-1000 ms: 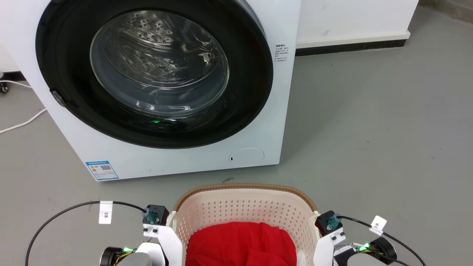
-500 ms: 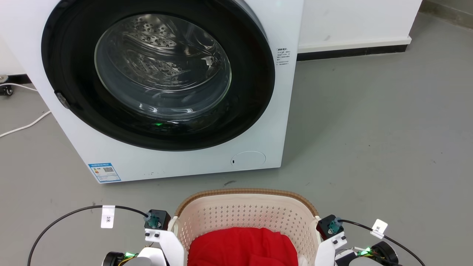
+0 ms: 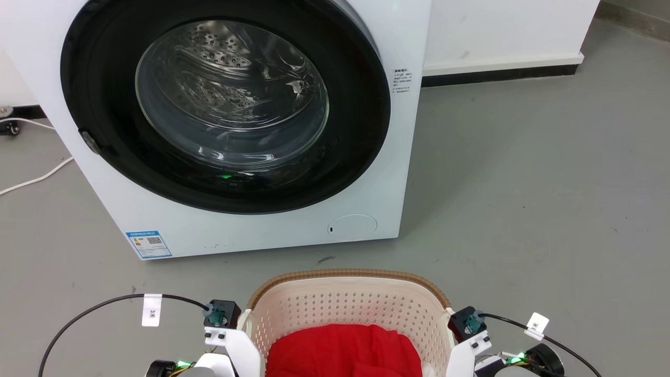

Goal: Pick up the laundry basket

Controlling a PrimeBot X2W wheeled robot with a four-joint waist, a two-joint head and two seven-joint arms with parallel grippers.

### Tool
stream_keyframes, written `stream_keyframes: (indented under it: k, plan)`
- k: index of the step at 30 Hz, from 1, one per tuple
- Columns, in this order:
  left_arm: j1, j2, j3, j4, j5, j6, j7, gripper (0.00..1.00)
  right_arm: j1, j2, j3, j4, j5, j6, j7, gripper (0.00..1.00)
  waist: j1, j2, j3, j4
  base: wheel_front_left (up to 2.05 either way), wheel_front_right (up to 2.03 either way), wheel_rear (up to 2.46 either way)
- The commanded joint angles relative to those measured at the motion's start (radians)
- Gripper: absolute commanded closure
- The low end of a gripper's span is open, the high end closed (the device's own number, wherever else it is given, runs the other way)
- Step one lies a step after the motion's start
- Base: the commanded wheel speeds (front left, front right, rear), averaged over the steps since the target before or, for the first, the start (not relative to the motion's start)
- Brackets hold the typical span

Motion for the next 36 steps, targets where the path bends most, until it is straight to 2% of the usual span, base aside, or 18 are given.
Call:
stream_keyframes:
  k: [1,36]
  plan:
    - [-0.001,-0.005,-0.005,-0.008,-0.006,-0.012,-0.014,1.0,-0.005,-0.001,0.013,0.002,-0.001,0.013,-0.002,1.0,0.0,-0.0001,0.001,-0.001,0.0,0.0,0.0]
    - [-0.029,-0.007,-0.072,0.006,-0.083,-0.012,-0.033,1.0,-0.027,-0.003,0.085,0.008,0.066,0.013,-0.025,1.0,0.0,-0.0001,0.018,-0.004,0.0,0.0,0.0]
